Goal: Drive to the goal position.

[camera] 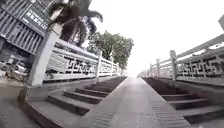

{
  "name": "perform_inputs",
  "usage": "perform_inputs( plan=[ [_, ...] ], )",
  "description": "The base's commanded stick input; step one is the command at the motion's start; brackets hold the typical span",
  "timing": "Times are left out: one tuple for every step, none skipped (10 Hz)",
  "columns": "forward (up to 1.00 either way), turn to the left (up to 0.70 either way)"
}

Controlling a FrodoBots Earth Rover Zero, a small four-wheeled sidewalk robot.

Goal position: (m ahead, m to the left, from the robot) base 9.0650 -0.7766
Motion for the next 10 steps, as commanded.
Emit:
perform_inputs(
  plan=[
    [0.45, 0.0],
    [0.45, 0.0],
    [0.45, 0.0],
    [0.45, 0.0],
    [0.45, 0.0],
    [0.0, 0.0],
    [0.0, 0.0],
    [0.0, 0.0],
    [0.0, 0.0],
    [0.0, 0.0]
  ],
)
